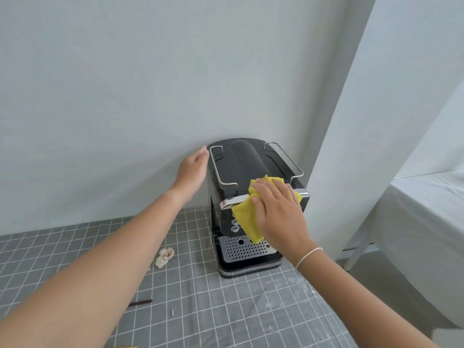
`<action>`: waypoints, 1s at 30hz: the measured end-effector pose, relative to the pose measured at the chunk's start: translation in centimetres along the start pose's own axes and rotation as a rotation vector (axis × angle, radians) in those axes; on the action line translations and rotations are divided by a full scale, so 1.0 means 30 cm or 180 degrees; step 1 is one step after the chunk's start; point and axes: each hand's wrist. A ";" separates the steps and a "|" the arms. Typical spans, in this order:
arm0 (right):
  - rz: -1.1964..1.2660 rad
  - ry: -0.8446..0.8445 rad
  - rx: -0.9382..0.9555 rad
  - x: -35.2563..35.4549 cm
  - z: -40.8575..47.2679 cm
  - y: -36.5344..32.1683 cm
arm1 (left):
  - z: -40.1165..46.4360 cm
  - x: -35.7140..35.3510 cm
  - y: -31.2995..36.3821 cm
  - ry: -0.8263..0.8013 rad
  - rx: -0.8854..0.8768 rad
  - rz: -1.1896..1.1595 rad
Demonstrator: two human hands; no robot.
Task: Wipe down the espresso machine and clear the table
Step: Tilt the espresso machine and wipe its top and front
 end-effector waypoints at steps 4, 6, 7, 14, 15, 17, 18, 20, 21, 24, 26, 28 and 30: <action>0.0198 -0.0010 -0.0374 0.022 0.046 0.043 | -0.012 -0.033 0.075 0.0019 -0.0598 0.0765; 0.0281 -0.0082 -0.0392 0.024 0.050 0.049 | -0.018 -0.063 0.096 -0.0061 -0.0773 0.1102; 0.0335 -0.0092 -0.0367 0.025 0.043 0.052 | -0.020 -0.080 0.101 -0.0089 -0.0827 0.1241; 0.0772 0.0068 -0.0352 0.069 -0.027 0.207 | -0.014 -0.164 0.132 -0.0161 -0.1086 0.2132; 0.0905 0.0057 -0.0296 0.069 -0.028 0.222 | -0.010 -0.175 0.138 -0.0217 -0.1074 0.2230; 0.1195 0.0154 -0.0250 0.064 -0.034 0.253 | -0.001 -0.192 0.149 -0.0328 -0.1061 0.2412; 0.1400 0.0237 -0.0280 0.062 -0.033 0.271 | 0.004 -0.197 0.152 -0.0357 -0.1049 0.2463; 0.1900 0.0296 -0.0398 0.064 -0.025 0.308 | 0.013 -0.201 0.153 -0.0377 -0.0962 0.2508; 0.2085 0.0243 -0.0426 0.066 -0.015 0.325 | 0.016 -0.204 0.151 -0.0380 -0.0907 0.2535; 0.2399 -0.0086 -0.0491 0.078 0.047 0.369 | 0.019 -0.219 0.148 -0.0321 -0.0793 0.2574; 0.2626 -0.0338 -0.0525 0.088 0.099 0.390 | 0.017 -0.224 0.149 -0.0220 -0.0758 0.2516; 0.2785 -0.0628 -0.0533 0.094 0.142 0.405 | 0.017 -0.222 0.147 -0.0102 -0.0734 0.2451; 0.2837 -0.0873 -0.0432 0.095 0.163 0.424 | 0.016 -0.219 0.143 -0.0014 -0.0716 0.2423</action>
Point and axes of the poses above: each hand's wrist, its own z-axis towards the middle knuckle, its own x-axis out of the back of the hand, y = z × x, and after that the axes turned 8 degrees about z, right-handed
